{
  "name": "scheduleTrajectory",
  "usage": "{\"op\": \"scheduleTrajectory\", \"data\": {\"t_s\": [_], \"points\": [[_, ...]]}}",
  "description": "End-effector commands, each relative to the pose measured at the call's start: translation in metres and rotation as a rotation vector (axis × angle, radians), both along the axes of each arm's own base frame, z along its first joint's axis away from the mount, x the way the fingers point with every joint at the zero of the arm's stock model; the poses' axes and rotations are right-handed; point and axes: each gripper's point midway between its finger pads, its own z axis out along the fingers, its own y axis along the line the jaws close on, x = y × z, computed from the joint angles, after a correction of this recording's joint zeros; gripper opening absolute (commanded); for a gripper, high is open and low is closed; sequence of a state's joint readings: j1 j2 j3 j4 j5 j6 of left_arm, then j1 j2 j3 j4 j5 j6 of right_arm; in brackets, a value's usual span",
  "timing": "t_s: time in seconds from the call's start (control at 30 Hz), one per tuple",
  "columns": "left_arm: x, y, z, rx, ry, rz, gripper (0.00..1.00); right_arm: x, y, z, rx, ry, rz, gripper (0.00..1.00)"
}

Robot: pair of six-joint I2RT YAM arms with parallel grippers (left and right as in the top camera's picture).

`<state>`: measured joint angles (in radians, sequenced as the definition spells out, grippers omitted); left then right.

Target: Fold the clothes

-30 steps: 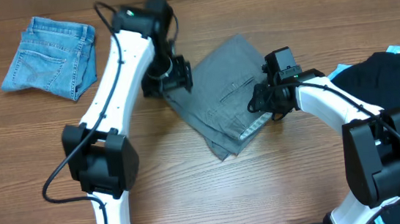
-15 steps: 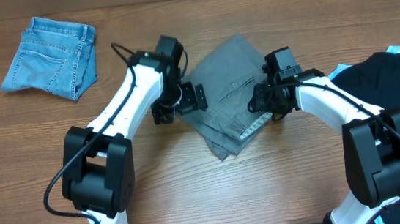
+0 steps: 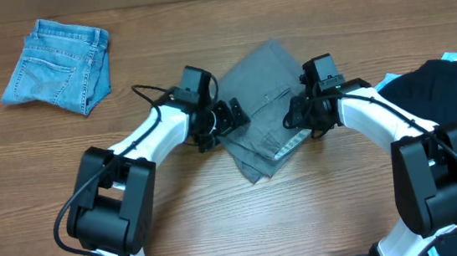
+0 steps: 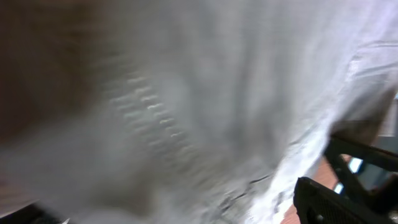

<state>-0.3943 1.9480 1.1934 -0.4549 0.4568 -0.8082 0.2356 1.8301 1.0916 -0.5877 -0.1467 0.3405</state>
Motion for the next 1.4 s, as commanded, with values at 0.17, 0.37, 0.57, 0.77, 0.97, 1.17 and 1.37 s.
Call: {"op": "scheduleTrajectory", "data": {"t_s": [0.17,0.37,0.57,0.77,0.97,1.17,1.37], "points": [[-0.028,-0.024,-0.051,0.046,0.059,0.012,0.81,-0.002,-0.003,-0.005,-0.016,0.024,-0.009,0.44],[-0.022,-0.011,-0.059,0.073,0.046,0.006,0.25,-0.008,-0.005,-0.007,-0.022,0.050,-0.009,0.35],[-0.006,0.008,-0.041,0.035,0.006,-0.071,0.04,-0.012,-0.013,0.022,-0.028,0.072,-0.027,0.32],[0.037,0.046,0.052,-0.098,-0.094,-0.066,0.04,-0.011,-0.022,0.096,-0.006,-0.021,-0.053,0.32],[0.110,0.100,0.178,-0.179,-0.433,0.013,0.04,-0.016,-0.023,0.138,0.017,-0.120,-0.054,0.33],[0.162,0.193,0.229,-0.048,-0.661,0.205,0.04,-0.023,-0.018,0.140,0.044,-0.096,-0.043,0.33],[0.175,0.281,0.218,0.157,-0.711,0.342,0.04,-0.029,-0.017,0.138,0.052,-0.071,-0.038,0.33]]}}
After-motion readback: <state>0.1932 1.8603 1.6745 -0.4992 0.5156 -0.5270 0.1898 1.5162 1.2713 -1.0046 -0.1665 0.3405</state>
